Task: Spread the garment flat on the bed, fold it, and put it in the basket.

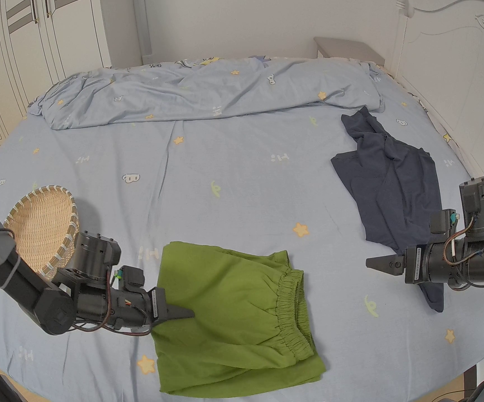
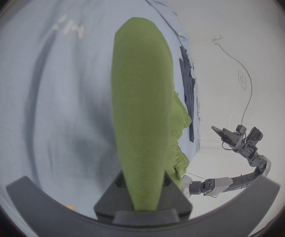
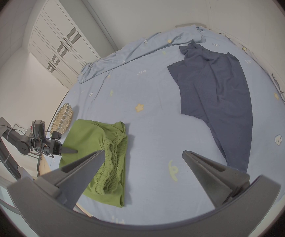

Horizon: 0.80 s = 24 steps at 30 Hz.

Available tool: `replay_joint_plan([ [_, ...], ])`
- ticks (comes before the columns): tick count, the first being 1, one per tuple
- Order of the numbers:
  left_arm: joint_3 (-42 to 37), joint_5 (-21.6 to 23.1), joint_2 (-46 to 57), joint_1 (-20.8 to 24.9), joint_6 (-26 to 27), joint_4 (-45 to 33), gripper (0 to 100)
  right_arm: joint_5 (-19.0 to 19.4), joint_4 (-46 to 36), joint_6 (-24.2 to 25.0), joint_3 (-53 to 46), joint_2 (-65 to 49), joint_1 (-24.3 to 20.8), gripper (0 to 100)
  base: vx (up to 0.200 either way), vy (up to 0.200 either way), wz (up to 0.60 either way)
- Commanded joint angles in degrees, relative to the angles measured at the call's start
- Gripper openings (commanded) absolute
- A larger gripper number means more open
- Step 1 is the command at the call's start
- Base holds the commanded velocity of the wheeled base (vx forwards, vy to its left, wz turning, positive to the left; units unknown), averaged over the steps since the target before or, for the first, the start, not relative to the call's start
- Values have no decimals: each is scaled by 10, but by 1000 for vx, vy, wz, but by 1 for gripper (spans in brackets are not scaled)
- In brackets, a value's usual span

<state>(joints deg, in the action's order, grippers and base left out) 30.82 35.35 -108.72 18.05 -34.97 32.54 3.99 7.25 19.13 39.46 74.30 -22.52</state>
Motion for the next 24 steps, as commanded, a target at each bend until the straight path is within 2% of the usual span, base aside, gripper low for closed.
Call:
replay_joint_plan([
  [1,-2,-1,48,-28,10,-2,0,0,0,0,0,1,-7,100,0,0,0],
  [9,71,-1,64,-79,24,-85,0,0,0,1,0,2,-7,100,0,0,0],
  [14,97,-1,109,-102,74,-149,0,0,0,2,1,1,-9,100,0,0,0],
  [15,102,-1,126,-110,102,-178,0,0,0,4,1,1,-9,100,0,0,0],
  [17,106,-1,135,-116,123,-197,0,0,0,4,1,1,-10,100,0,0,0],
  [22,128,-1,148,-131,138,-243,0,0,0,4,1,1,-10,100,0,0,0],
  [24,150,-1,158,-150,151,-290,0,0,0,4,1,2,-10,100,0,0,0],
])
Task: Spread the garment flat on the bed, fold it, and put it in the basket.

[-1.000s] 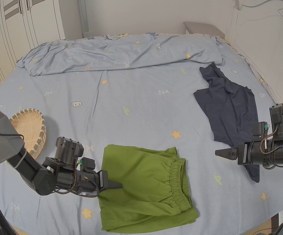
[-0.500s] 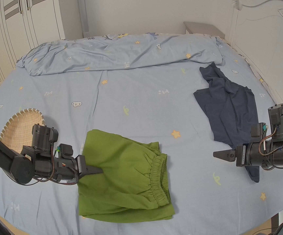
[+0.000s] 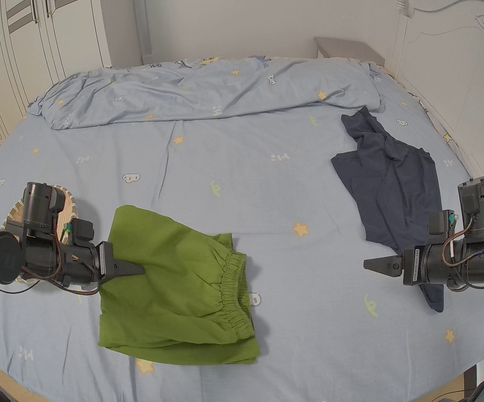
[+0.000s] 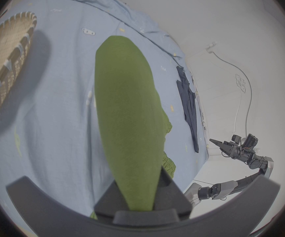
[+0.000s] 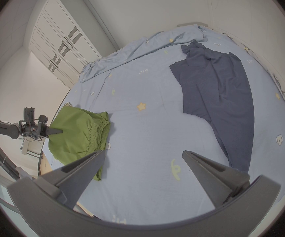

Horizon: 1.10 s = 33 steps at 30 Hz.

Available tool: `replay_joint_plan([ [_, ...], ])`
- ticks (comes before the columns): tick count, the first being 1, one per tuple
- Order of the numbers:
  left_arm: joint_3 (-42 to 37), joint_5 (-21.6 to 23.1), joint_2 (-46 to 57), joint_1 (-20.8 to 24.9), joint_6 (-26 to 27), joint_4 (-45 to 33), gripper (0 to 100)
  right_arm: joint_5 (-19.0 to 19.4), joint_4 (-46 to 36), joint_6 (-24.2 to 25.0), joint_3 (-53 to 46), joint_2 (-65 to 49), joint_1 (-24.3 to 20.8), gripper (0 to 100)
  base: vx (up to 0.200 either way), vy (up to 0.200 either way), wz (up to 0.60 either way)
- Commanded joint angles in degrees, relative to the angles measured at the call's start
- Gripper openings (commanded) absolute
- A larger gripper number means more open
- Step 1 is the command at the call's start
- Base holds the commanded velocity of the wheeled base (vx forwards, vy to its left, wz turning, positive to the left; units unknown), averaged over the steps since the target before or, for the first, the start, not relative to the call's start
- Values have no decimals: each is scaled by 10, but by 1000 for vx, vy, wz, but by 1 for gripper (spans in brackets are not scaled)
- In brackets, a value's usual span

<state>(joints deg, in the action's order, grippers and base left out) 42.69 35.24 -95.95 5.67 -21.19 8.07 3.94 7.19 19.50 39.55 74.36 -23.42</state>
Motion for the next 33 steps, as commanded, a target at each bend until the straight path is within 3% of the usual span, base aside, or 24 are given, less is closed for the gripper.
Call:
replay_joint_plan([
  [1,38,0,32,-31,25,-63,0,0,0,0,0,2,0,100,0,0,0],
  [9,73,0,40,-38,41,-137,0,-1,0,0,1,1,-1,100,0,175,0],
  [33,54,0,67,20,42,-155,0,-1,0,0,-1,6,-2,100,0,200,0],
])
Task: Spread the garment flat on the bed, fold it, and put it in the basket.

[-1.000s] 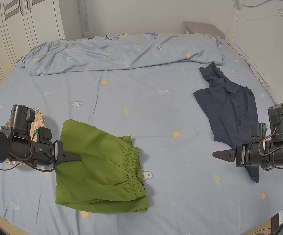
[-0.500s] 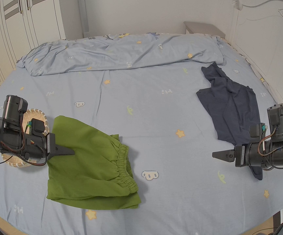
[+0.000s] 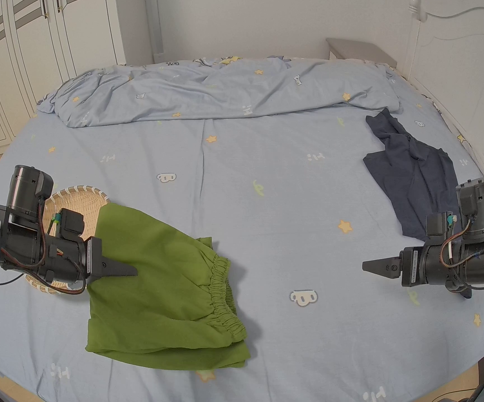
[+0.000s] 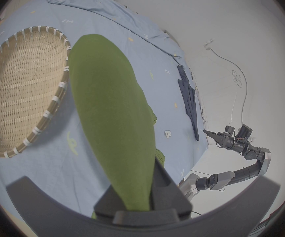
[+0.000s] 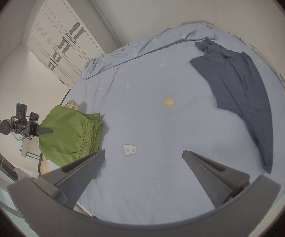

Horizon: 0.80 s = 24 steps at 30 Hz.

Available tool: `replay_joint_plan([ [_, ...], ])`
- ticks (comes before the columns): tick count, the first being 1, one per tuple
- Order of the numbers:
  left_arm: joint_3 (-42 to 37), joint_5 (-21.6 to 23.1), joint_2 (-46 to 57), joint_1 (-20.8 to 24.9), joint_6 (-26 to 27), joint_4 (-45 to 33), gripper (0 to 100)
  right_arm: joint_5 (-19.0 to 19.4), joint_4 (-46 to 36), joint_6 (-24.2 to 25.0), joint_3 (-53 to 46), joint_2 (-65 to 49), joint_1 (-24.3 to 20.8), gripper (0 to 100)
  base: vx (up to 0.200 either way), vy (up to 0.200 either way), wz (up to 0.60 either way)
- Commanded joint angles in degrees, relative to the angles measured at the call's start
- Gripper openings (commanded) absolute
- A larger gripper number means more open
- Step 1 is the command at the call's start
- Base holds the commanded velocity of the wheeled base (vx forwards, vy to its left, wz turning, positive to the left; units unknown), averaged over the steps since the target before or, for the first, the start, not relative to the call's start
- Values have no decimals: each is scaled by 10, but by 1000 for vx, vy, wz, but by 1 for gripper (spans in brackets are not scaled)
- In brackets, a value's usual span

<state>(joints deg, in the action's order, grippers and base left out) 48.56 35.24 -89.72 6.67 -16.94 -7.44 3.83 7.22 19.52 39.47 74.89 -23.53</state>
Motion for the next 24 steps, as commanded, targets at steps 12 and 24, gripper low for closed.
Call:
replay_joint_plan([
  [12,-30,-6,44,40,55,1,0,0,0,0,1,-2,-2,100,0,133,0],
  [24,40,-4,65,103,142,-1,0,1,0,0,0,-2,-2,100,0,0,0],
])
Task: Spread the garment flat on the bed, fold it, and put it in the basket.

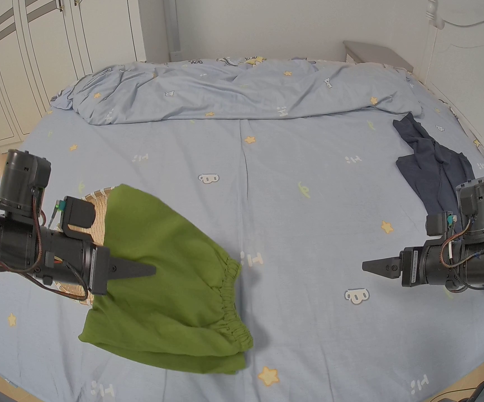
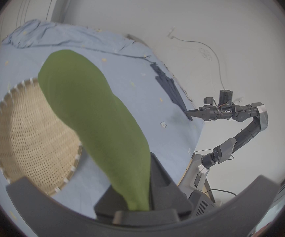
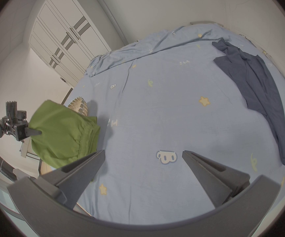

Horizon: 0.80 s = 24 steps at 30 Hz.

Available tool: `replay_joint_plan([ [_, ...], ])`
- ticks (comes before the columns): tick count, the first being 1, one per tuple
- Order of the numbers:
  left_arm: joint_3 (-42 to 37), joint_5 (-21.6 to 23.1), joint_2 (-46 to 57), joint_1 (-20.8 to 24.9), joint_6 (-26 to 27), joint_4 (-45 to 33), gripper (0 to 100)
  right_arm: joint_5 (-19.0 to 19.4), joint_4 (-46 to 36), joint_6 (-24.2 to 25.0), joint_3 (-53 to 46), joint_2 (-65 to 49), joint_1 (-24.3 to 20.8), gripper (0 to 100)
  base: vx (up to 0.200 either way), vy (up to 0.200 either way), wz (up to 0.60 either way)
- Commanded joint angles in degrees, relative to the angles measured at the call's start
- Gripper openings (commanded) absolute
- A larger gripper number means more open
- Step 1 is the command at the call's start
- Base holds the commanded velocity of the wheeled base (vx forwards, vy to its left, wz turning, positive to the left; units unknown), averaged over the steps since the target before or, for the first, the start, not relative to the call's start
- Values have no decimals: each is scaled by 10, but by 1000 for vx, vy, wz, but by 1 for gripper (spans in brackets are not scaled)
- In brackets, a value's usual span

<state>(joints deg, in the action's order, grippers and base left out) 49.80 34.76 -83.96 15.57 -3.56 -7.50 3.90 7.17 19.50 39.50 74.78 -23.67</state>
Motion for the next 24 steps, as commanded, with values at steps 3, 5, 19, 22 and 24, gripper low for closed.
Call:
replay_joint_plan([
  [3,47,0,25,21,15,0,0,0,0,0,0,-2,-1,100,0,0,0],
  [5,47,0,25,21,15,0,0,0,0,0,0,-2,-1,100,0,0,0],
  [19,101,10,9,-164,30,135,0,-1,0,0,-2,-1,-11,100,0,0,0],
  [22,110,24,-9,-203,11,165,0,-1,1,0,-6,-1,-12,100,0,0,0],
  [24,123,51,-31,-241,-7,180,0,-1,1,0,-6,-1,-12,100,0,0,0],
])
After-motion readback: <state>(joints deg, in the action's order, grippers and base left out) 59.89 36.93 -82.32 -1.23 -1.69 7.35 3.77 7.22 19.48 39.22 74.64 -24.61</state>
